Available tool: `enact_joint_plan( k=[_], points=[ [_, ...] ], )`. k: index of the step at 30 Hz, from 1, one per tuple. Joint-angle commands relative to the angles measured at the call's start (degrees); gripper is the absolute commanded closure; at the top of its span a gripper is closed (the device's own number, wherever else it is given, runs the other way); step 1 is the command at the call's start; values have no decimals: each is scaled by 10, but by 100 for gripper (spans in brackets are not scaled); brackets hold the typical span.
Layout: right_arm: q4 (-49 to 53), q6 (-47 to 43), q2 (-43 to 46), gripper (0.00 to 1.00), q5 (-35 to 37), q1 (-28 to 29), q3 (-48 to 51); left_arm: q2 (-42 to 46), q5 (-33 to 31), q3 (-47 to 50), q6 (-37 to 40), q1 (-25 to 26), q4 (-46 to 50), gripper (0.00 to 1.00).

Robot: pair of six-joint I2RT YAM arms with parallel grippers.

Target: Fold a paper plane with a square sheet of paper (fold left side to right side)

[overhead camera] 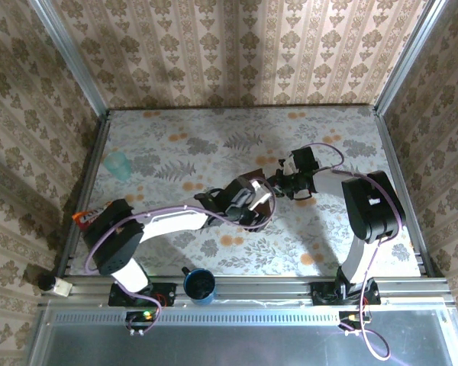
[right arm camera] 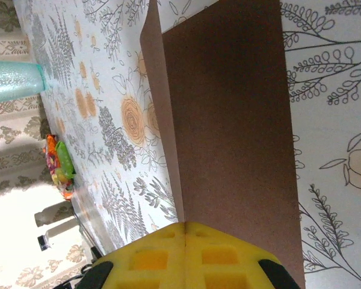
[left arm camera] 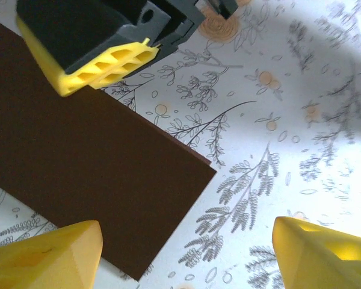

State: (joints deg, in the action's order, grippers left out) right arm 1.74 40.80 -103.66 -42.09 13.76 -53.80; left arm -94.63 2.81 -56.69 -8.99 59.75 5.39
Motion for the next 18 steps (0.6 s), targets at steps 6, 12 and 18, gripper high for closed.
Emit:
enact_joint_plan(
  k=[6, 12, 18],
  points=[
    [10, 13, -12, 96, -8, -1, -4, -98, -171, -113, 42, 58, 79, 22],
    [7, 12, -13, 96, -8, -1, 1, -138, -226, -150, 51, 77, 106, 23],
    [3, 14, -15, 96, -7, 0, 1, -147, -233, -152, 53, 80, 106, 41]
  ],
)
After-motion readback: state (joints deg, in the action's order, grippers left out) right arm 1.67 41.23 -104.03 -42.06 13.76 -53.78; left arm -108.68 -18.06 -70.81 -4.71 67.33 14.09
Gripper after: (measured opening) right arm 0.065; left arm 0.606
